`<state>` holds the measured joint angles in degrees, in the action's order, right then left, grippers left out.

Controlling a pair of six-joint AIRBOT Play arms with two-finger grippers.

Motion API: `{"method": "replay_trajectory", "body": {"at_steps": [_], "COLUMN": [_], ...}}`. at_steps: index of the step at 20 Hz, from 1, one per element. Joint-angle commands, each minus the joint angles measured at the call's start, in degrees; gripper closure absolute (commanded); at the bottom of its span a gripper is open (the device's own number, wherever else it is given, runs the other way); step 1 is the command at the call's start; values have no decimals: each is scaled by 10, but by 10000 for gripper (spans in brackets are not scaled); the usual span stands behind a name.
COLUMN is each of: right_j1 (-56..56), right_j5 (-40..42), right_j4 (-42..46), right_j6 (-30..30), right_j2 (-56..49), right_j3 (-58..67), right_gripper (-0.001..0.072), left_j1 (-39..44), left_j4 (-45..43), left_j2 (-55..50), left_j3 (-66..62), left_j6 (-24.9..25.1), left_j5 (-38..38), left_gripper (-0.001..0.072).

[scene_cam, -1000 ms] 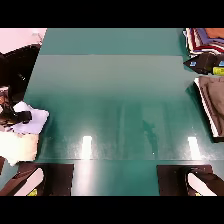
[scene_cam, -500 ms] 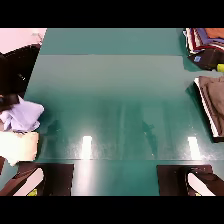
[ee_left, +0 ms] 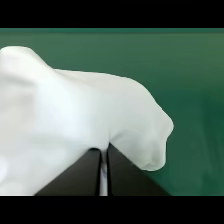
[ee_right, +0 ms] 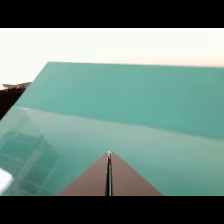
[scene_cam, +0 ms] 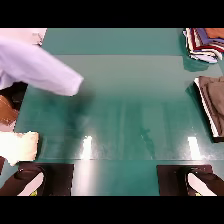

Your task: Fold the shirts.

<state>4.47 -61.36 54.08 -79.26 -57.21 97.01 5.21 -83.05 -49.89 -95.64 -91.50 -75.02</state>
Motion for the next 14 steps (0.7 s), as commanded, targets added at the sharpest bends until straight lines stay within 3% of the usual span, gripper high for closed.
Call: {"method": "replay_trajectory", "body": {"at_steps": [1,8,9,10,14], "right_j1": [0,0,0,0,0], "right_j5": [-44,-160,-168,-173,-177], "right_j4": [0,0,0,1,1], "right_j6": [3,3,3,3,3], "right_j2": [-33,-73,-71,-68,-60], "right_j3": [85,180,180,180,179], "right_gripper": [694,694,694,694,693], "left_j1": [150,406,424,433,386], "left_j4": [5,14,18,18,-55], "left_j2": [-24,-254,-288,-312,-331], "left_j3": [-39,-39,-40,-40,-39], "left_j6": [-28,-14,-10,-10,5], "left_j5": [1,-10,2,10,-34], "left_gripper": [689,658,355,98,87]}}
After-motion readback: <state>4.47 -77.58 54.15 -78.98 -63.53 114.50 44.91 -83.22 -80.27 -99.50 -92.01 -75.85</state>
